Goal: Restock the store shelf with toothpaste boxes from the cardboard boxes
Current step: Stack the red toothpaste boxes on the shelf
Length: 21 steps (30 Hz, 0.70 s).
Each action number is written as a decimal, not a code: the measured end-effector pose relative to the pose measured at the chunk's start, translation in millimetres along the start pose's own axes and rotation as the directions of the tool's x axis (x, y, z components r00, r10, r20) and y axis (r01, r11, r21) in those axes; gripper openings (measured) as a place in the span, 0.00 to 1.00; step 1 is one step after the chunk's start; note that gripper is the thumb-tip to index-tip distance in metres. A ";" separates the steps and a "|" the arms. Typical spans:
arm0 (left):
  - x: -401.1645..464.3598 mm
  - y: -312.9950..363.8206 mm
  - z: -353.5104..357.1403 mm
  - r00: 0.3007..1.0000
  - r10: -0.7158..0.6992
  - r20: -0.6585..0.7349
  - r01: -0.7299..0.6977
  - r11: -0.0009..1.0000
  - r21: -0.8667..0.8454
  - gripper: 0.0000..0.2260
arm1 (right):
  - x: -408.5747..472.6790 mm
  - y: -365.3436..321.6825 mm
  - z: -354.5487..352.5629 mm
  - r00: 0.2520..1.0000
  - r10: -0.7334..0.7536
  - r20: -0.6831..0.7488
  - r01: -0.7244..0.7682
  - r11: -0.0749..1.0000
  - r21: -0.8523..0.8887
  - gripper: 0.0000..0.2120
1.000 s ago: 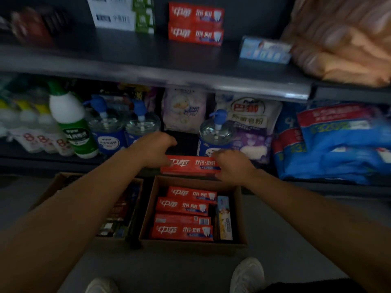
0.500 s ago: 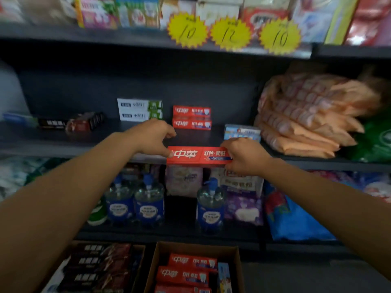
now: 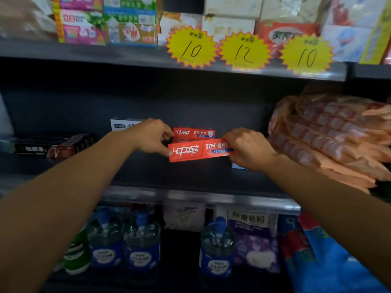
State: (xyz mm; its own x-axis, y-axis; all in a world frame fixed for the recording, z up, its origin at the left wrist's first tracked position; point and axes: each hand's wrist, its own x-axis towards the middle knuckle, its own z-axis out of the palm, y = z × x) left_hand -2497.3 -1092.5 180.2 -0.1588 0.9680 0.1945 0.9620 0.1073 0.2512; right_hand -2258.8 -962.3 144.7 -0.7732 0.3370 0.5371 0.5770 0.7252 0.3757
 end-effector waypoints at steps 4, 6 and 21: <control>40.1 -20.1 23.5 0.996 -0.035 0.086 0.041 0.997 -0.070 0.31 | 18.2 3.6 36.4 0.998 -0.051 -0.030 0.051 0.999 0.003 0.18; 57.0 -29.2 34.2 0.990 -0.047 0.133 0.061 0.993 -0.103 0.28 | 25.4 4.0 53.3 0.997 -0.067 -0.038 0.067 0.998 -0.002 0.17; 123.1 -71.3 87.0 0.992 -0.111 0.067 0.121 0.979 -0.162 0.22 | 62.7 14.3 118.3 0.913 0.090 0.397 -0.187 0.959 0.214 0.29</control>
State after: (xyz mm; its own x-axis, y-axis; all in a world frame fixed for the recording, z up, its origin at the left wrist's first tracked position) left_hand -2566.1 -961.2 103.7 -0.2498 0.9630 0.1015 0.8869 0.1855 0.4231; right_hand -2330.2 -859.7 94.4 -0.7589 0.6113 0.2245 0.6418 0.7606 0.0980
